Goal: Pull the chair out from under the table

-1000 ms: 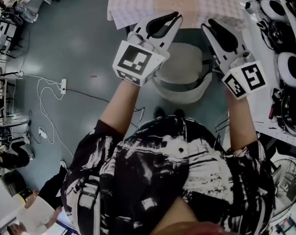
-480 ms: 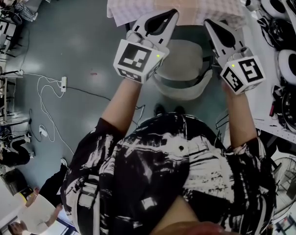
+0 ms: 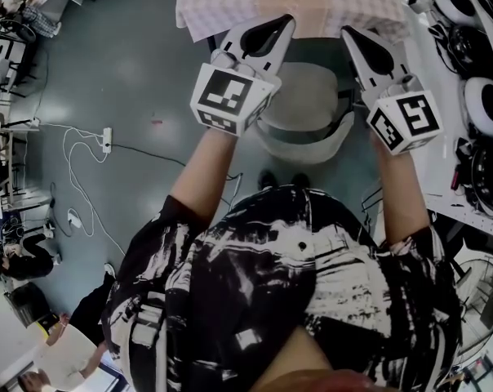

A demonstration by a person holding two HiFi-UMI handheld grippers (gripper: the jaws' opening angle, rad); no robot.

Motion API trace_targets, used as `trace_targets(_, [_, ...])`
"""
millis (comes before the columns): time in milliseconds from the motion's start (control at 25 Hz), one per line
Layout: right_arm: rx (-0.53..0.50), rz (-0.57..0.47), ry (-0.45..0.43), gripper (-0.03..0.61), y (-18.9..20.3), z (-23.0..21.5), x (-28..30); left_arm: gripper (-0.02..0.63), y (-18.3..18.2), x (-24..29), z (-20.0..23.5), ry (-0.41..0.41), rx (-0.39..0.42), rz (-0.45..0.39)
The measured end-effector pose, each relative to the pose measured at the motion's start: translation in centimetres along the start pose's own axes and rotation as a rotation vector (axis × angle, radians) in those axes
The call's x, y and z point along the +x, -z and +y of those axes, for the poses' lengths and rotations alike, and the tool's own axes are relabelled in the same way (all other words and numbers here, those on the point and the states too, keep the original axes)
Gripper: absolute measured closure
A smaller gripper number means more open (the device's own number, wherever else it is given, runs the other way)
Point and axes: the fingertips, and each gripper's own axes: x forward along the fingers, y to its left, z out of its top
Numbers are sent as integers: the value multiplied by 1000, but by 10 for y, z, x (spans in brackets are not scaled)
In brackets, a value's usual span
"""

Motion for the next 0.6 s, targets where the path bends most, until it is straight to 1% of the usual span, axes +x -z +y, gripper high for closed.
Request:
trace_targets(360, [-3,2,14,580,1,-1,-2,614,2,2,-1,4,3,5])
trace_targets(600, [-10,3,4,580,3,0,2,614,7,3,0,9,-3,12])
